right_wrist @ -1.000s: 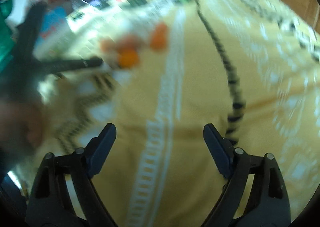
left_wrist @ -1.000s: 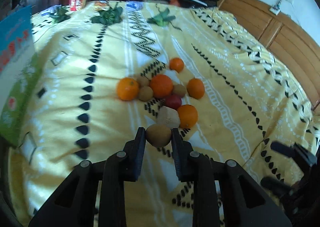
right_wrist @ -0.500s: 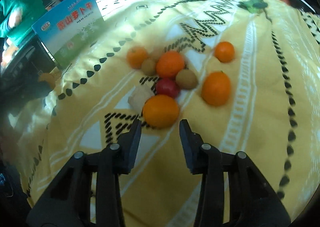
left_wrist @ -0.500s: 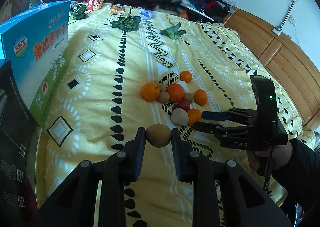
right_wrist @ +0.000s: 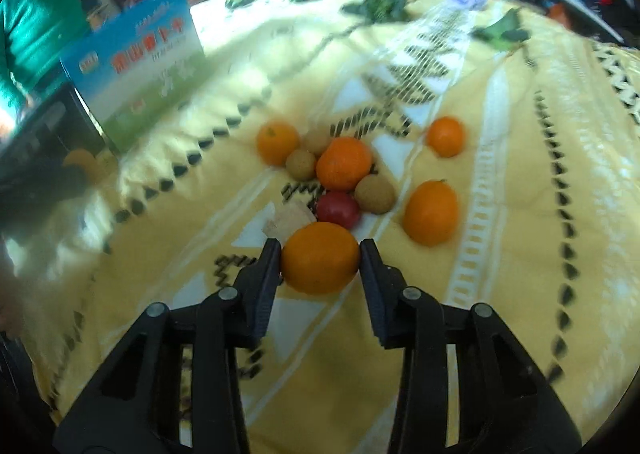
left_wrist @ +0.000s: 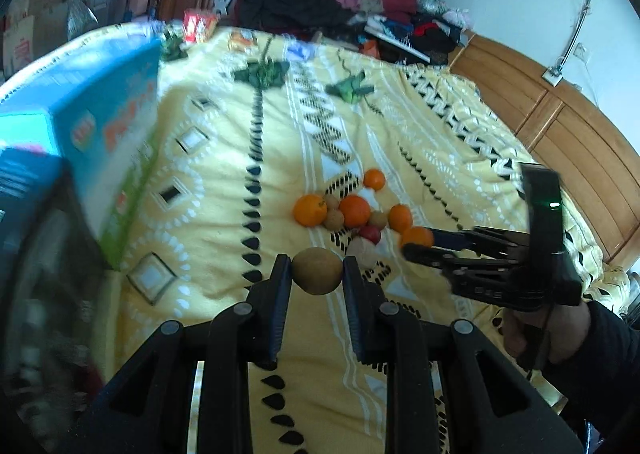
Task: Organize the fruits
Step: 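Carry the kiwi and orange over the steel bowl and open both grippers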
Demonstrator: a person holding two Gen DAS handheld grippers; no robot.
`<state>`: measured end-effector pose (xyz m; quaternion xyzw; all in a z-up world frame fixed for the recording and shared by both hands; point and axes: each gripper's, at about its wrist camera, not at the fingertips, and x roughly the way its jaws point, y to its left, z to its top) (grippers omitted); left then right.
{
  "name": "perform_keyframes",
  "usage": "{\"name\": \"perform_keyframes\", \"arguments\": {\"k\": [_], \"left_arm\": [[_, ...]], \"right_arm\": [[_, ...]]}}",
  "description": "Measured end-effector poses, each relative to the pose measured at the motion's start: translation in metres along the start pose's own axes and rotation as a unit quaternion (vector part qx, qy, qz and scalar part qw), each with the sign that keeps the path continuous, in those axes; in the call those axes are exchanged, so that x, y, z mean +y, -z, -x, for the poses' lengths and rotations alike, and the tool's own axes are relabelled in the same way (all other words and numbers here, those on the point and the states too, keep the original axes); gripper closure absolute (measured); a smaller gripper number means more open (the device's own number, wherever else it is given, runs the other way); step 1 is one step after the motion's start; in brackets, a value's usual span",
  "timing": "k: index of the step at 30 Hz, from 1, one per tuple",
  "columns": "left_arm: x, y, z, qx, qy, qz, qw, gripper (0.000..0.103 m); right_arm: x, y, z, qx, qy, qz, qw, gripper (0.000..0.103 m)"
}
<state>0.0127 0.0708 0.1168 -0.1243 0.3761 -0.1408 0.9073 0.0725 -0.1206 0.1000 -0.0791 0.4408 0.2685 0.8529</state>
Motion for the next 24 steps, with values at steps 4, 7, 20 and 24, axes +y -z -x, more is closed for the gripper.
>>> {"name": "perform_keyframes", "arguments": {"k": [4,7,20,24], "left_arm": [[0.009,-0.007,0.053,-0.041,-0.022,0.006,0.9989,0.077],[0.029,-0.009,0.099,-0.072,-0.051,0.013,0.9960,0.077],[0.202,0.048,0.291,-0.142,-0.258,0.150,0.9437,0.077],[0.235,0.072,0.310,-0.138,-0.280,0.183,0.9324,0.077]], "right_arm": [[0.035,-0.015,0.050,-0.044,-0.010,-0.010,0.999,0.063],[0.074,-0.031,0.073,-0.067,-0.038,0.000,0.997,0.063],[0.294,-0.079,0.078,-0.072,-0.194,0.093,0.974,0.062],[0.349,-0.083,0.070,-0.059,-0.223,0.124,0.965,0.062]]}}
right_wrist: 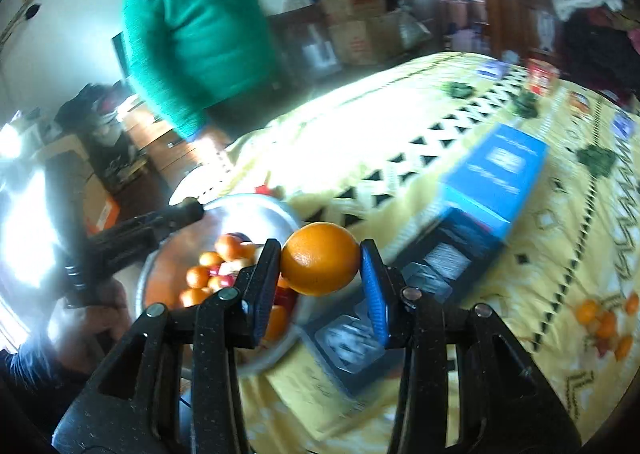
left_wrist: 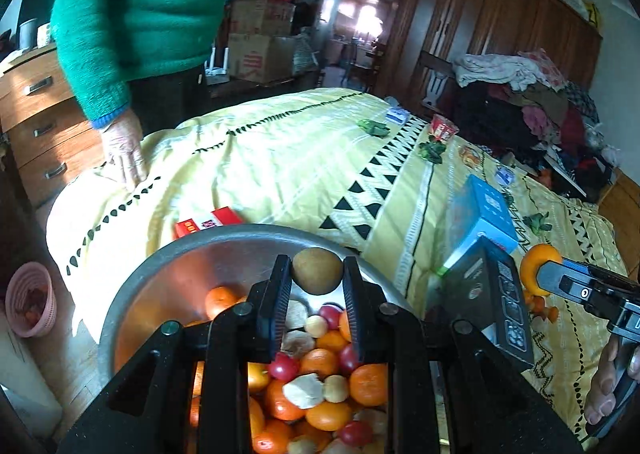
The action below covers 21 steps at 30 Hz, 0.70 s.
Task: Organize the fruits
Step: 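Carry the kiwi and orange over the steel bowl and open both grippers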
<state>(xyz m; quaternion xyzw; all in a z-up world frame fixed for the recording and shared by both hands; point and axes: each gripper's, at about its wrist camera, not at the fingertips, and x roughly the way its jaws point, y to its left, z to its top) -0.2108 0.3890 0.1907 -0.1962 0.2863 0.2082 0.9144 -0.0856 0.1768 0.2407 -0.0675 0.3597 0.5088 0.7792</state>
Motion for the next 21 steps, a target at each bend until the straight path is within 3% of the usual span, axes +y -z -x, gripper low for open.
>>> {"name": "perform_keyframes", "arguments": {"k": [4,12,21], "left_arm": [[0.012,0.014,-0.017,0.028,-0.022,0.001,0.9994,0.077],[0.031,0.031,-0.034,0.060,-0.053,-0.005,0.9968,0.077],[0.040,0.029,-0.035,0.068,-0.073,-0.009,0.9949,0.077]], "right_arm": [[0.032,0.000,-0.042,0.039,-0.015,0.011,0.999,0.062],[0.050,0.010,-0.088,0.100,0.000,0.022,0.995,0.062],[0.061,0.010,-0.107,0.120,0.014,0.031,0.992,0.061]]}}
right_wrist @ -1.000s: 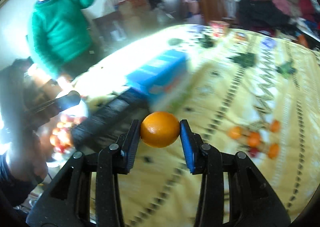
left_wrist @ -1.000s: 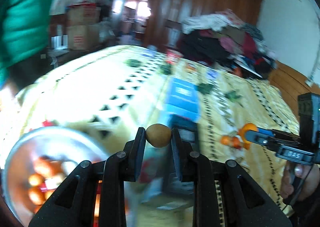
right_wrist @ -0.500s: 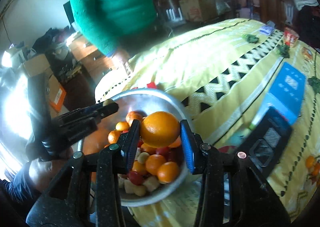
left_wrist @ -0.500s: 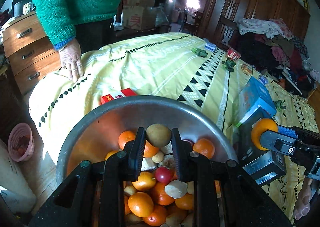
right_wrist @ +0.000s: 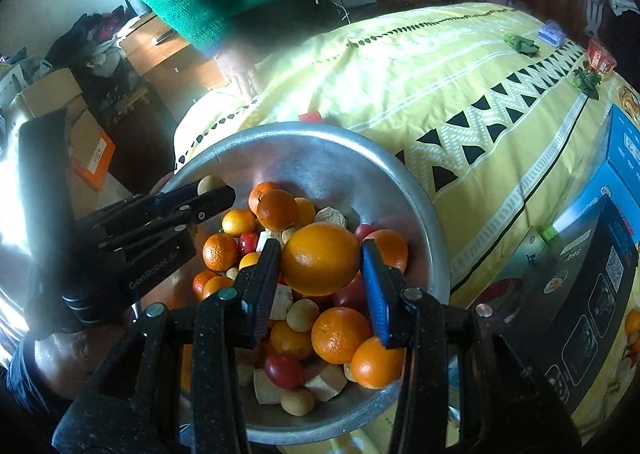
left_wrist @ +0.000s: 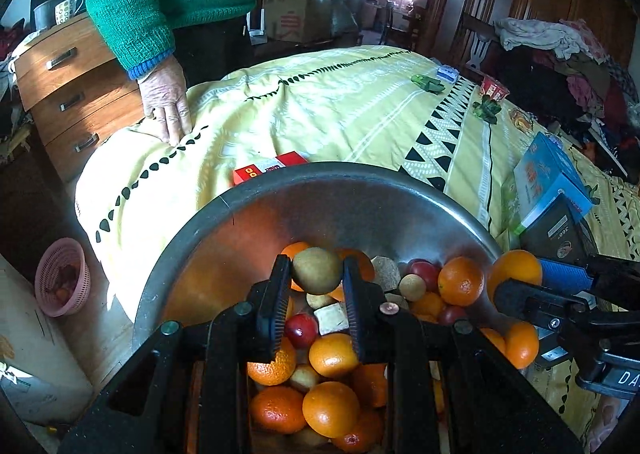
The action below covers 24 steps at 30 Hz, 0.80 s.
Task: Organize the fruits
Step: 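Carry the kiwi and orange over the steel bowl and open both grippers, then grasp a large orange with the left gripper while the right gripper grasps a white cube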
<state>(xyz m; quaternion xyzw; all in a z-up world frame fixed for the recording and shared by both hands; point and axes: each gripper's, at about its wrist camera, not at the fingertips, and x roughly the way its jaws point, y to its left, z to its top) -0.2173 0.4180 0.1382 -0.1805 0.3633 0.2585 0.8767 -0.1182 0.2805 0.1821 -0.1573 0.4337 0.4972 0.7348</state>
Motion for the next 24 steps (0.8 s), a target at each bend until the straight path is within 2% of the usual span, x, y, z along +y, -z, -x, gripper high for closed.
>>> {"name": "perform_keyframes", "arguments": {"k": [1,2,3,4,5,9,12,15,16,18,20,24], "left_arm": [[-0.002,0.000,-0.001,0.002,-0.003,-0.003,1.0000,0.076],[-0.004,0.001,0.000,0.001,-0.009,-0.006,0.9999,0.064],[-0.005,0.000,0.002,-0.001,-0.015,-0.007,0.9999,0.055],[-0.005,0.000,0.005,-0.007,-0.021,-0.006,0.9997,0.046],[-0.007,-0.001,0.009,-0.017,-0.028,-0.007,0.9994,0.045],[-0.019,-0.010,0.034,-0.050,-0.049,-0.023,0.9973,0.043],[-0.038,-0.017,0.062,-0.090,-0.059,-0.044,0.9932,0.036],[-0.061,-0.023,0.091,-0.128,-0.066,-0.061,0.9877,0.021],[-0.069,-0.024,0.100,-0.141,-0.070,-0.064,0.9855,0.013],[-0.088,-0.024,0.119,-0.170,-0.074,-0.074,0.9798,0.011],[-0.108,-0.022,0.132,-0.188,-0.079,-0.090,0.9749,0.011],[-0.150,-0.018,0.149,-0.201,-0.032,-0.111,0.9727,0.011]], "right_arm": [[0.001,0.000,-0.001,0.002,0.001,0.002,1.000,0.061],[0.003,0.000,0.000,0.003,0.004,0.003,1.000,0.060],[0.003,0.000,0.001,0.001,0.013,0.004,1.000,0.056],[0.002,0.000,0.003,-0.002,0.017,0.003,1.000,0.044],[0.002,0.000,0.008,-0.011,0.021,0.002,1.000,0.036],[0.005,0.001,0.041,-0.051,0.035,0.012,0.998,0.035],[0.009,0.009,0.085,-0.106,0.059,0.028,0.992,0.035],[0.009,0.020,0.129,-0.160,0.081,0.034,0.983,0.033],[0.009,0.024,0.142,-0.175,0.088,0.034,0.980,0.029],[0.006,0.034,0.169,-0.202,0.104,0.032,0.973,0.020],[0.001,0.047,0.193,-0.223,0.119,0.025,0.967,0.018],[-0.016,0.074,0.228,-0.249,0.153,0.004,0.956,0.018]]}}
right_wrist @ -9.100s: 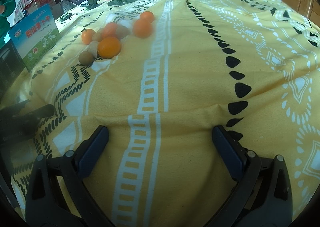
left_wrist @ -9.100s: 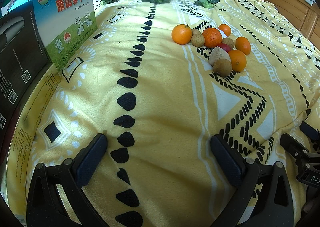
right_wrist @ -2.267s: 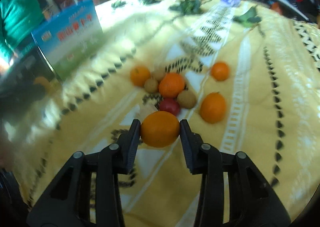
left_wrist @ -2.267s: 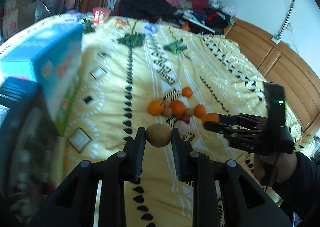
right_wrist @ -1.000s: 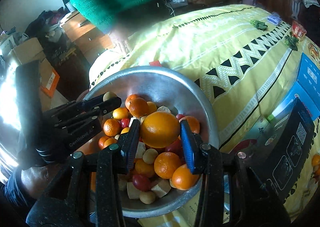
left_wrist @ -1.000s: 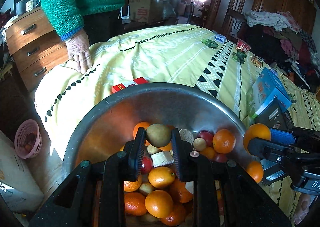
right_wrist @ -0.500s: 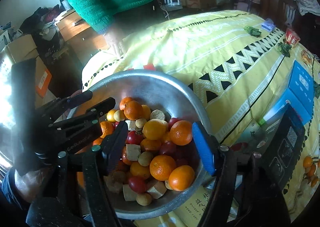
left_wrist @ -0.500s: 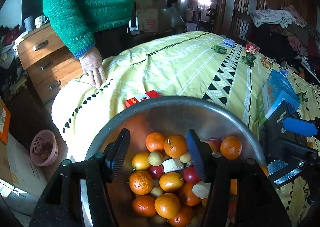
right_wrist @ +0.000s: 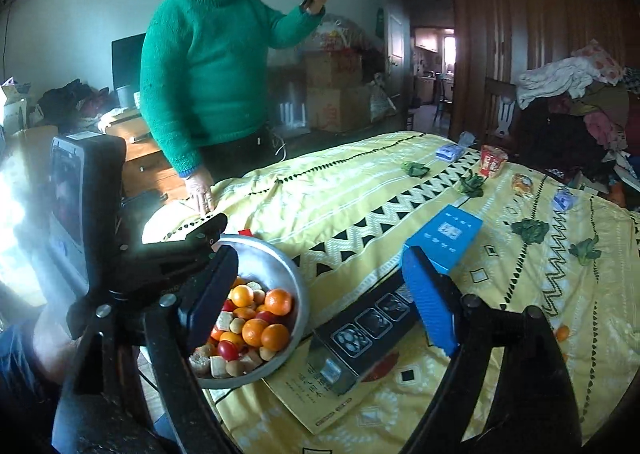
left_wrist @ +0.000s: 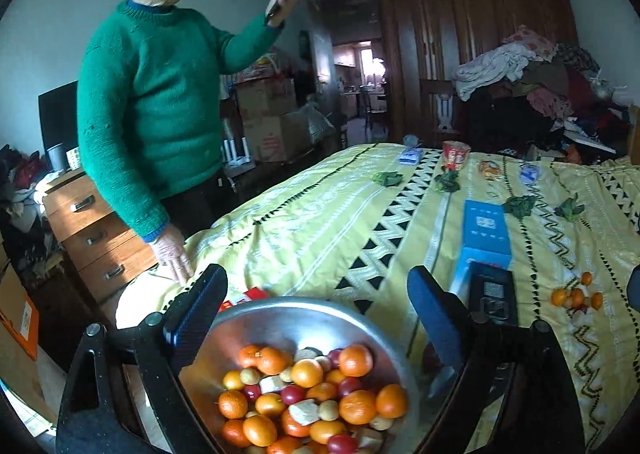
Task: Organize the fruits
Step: 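Grasp a large orange with the left gripper while the right gripper grasps a white cube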
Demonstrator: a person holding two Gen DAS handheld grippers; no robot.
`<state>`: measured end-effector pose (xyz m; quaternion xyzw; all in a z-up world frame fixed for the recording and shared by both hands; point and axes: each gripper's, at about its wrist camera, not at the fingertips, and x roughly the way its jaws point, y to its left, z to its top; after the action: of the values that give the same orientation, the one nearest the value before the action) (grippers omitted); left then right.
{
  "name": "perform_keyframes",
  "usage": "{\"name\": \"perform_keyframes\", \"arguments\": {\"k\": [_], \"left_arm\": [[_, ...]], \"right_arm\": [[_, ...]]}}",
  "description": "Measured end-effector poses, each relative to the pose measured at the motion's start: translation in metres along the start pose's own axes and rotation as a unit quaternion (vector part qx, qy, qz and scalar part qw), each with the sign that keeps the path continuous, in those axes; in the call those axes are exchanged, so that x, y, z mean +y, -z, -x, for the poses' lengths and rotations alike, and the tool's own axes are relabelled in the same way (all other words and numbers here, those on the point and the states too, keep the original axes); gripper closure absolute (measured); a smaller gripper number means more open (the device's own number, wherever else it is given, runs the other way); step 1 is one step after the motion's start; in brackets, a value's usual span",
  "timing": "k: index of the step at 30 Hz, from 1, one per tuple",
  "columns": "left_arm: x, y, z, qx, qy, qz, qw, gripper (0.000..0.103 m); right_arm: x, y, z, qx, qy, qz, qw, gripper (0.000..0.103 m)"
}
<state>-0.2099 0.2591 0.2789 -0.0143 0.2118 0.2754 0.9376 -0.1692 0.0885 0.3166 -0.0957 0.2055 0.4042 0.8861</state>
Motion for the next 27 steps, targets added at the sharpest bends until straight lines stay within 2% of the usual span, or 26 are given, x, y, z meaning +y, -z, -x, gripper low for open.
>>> {"name": "perform_keyframes", "arguments": {"k": [2,4,7,9,10,14,15,17,18,19,20,22,24,27], "left_arm": [[-0.028,-0.006,0.008,-0.008,0.028,-0.012,0.9995,0.011],[-0.056,-0.008,0.015,-0.016,0.066,-0.028,0.9973,0.011],[-0.115,-0.007,0.027,-0.033,0.137,-0.062,0.9882,0.011],[-0.156,-0.001,0.021,-0.008,0.201,-0.074,0.9766,0.011],[-0.180,0.005,0.013,0.014,0.240,-0.077,0.9675,0.011],[-0.259,0.037,-0.034,0.077,0.301,-0.102,0.9450,0.013],[-0.275,0.048,-0.050,0.096,0.315,-0.103,0.9386,0.016],[-0.308,0.064,-0.091,0.144,0.349,-0.092,0.9215,0.041],[-0.321,0.071,-0.113,0.169,0.357,-0.084,0.9147,0.046],[-0.334,0.079,-0.135,0.192,0.362,-0.077,0.9088,0.056],[-0.347,0.086,-0.157,0.211,0.365,-0.071,0.9038,0.060],[-0.372,0.102,-0.191,0.240,0.367,-0.076,0.8958,0.060],[-0.391,0.114,-0.209,0.245,0.369,-0.089,0.8921,0.060],[-0.406,0.124,-0.233,0.251,0.362,-0.084,0.8937,0.060]], "right_arm": [[-0.016,0.012,0.017,-0.011,0.031,-0.003,0.999,0.018],[-0.041,0.030,0.035,-0.016,0.077,-0.014,0.997,0.001],[-0.082,0.069,0.052,0.007,0.114,-0.048,0.992,0.000],[-0.108,0.094,0.056,0.027,0.142,-0.079,0.986,0.000],[-0.123,0.107,0.058,0.035,0.150,-0.100,0.983,0.000],[-0.165,0.152,0.062,0.075,0.179,-0.156,0.969,0.001],[-0.173,0.160,0.065,0.081,0.185,-0.162,0.966,0.006],[-0.189,0.178,0.067,0.099,0.191,-0.176,0.961,0.016],[-0.200,0.186,0.064,0.108,0.190,-0.188,0.957,0.019],[-0.208,0.195,0.068,0.113,0.186,-0.200,0.955,0.023],[-0.217,0.201,0.068,0.118,0.183,-0.211,0.953,0.025],[-0.233,0.213,0.068,0.126,0.185,-0.226,0.948,0.025],[-0.247,0.221,0.066,0.132,0.188,-0.235,0.945,0.025],[-0.268,0.233,0.061,0.138,0.191,-0.251,0.939,0.025]]}}
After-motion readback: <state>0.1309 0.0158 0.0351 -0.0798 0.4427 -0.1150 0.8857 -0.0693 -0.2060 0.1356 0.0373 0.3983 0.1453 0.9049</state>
